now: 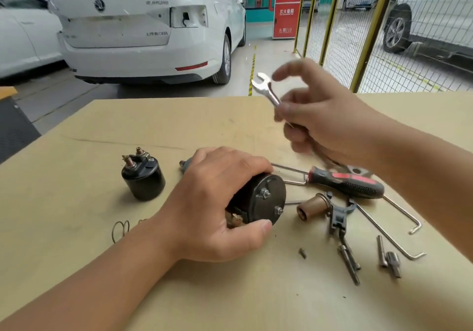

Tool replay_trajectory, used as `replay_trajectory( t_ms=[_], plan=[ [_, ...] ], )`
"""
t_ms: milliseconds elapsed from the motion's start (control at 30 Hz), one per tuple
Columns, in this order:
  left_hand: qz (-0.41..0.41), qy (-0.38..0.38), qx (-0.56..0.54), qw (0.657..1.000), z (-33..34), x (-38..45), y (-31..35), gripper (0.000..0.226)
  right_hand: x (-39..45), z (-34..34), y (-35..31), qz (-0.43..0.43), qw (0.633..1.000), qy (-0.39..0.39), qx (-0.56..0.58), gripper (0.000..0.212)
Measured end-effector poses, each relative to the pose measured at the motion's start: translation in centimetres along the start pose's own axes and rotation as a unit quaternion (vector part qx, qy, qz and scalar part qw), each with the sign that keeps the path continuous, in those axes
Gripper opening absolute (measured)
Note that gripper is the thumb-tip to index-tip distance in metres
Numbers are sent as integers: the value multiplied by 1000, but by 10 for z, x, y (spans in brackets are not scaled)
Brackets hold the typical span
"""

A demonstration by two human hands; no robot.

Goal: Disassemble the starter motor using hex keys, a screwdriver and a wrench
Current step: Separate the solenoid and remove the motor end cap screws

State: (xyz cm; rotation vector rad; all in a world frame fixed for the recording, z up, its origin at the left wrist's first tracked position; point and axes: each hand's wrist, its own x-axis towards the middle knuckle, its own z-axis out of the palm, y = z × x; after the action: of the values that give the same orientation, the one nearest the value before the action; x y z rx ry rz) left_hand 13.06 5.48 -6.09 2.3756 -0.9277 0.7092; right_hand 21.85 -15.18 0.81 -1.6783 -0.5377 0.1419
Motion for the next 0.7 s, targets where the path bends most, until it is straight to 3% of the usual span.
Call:
replay_trajectory(
  t_ms=[67, 133, 233, 367, 567, 700],
  plan=[
    [16, 1, 10, 1000, 4, 0, 2, 56, -36, -3, 2, 46, 999, -23, 16, 22],
    [34, -10, 36, 999, 7, 1, 4, 56, -64, -6, 8, 38, 997, -36, -54, 7],
    [60, -37, 77, 995, 11, 1, 8, 53, -91, -12, 19, -51, 980, -15, -193, 31],
    [65, -63, 98, 991, 13, 2, 13, 49, -109, -18, 19, -118, 917, -32, -380, 31],
    [13, -115, 94, 989, 3, 7, 27, 45, -108, -18, 19, -136, 880, -71, -449, 43],
    [-72, -102, 0, 992, -3, 9, 38, 33, -111, -17, 18, -114, 873, -79, -468, 48]
  ],
)
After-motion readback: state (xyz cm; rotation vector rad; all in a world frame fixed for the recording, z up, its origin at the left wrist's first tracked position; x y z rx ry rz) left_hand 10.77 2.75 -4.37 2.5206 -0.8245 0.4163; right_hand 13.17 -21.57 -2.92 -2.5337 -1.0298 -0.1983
